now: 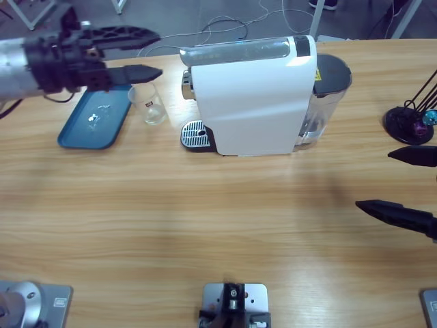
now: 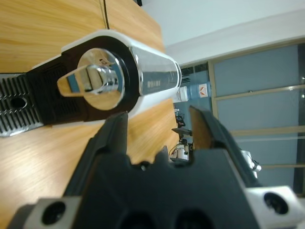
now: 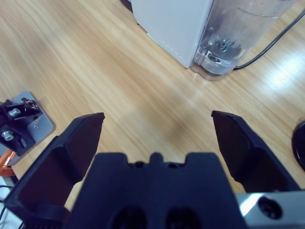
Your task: Pour coffee
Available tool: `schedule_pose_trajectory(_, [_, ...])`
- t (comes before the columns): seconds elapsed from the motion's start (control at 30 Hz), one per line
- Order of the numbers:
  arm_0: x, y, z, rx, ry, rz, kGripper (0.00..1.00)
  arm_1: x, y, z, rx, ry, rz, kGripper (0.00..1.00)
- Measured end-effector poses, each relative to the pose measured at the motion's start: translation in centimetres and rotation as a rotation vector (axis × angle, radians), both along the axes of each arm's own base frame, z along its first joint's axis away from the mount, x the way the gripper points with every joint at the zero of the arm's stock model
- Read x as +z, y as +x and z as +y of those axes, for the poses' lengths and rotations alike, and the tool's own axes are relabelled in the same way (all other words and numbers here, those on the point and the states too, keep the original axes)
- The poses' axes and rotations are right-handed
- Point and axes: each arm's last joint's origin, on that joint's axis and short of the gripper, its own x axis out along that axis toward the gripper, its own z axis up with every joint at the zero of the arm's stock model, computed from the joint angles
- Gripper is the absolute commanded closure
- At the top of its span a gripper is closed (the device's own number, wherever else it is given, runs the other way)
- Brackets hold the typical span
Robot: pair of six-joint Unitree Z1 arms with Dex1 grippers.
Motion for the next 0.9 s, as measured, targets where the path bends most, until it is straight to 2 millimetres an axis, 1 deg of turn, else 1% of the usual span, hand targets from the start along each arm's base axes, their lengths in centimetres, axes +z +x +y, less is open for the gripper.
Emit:
schedule_pose_trajectory(0.07, [-0.2,0.7,-0.4,-0.012,-0.009,-0.007,0.469,0.0,0.0,0.0,0.000,0.000,0.000,0.000])
schedule_pose_trajectory(0.23, [0.1,2.2,-1.2,-0.037,-0.028,-0.027,0.469,0.0,0.0,0.0,0.000,0.000,0.000,0.000])
schedule_pose_trajectory(0.4, [0.2,3.3,-1.8,-0.057,-0.038,-0.034,0.469,0.0,0.0,0.0,0.000,0.000,0.000,0.000])
schedule_pose_trajectory(0.47, [0.0,3.7,-2.0,-0.059,-0.037,-0.029,0.469,0.0,0.0,0.0,0.000,0.000,0.000,0.000])
schedule_pose_trajectory(0.9, [-0.4,4.0,-2.2,-0.059,-0.037,-0.028,0.465,0.0,0.0,0.0,0.000,0.000,0.000,0.000])
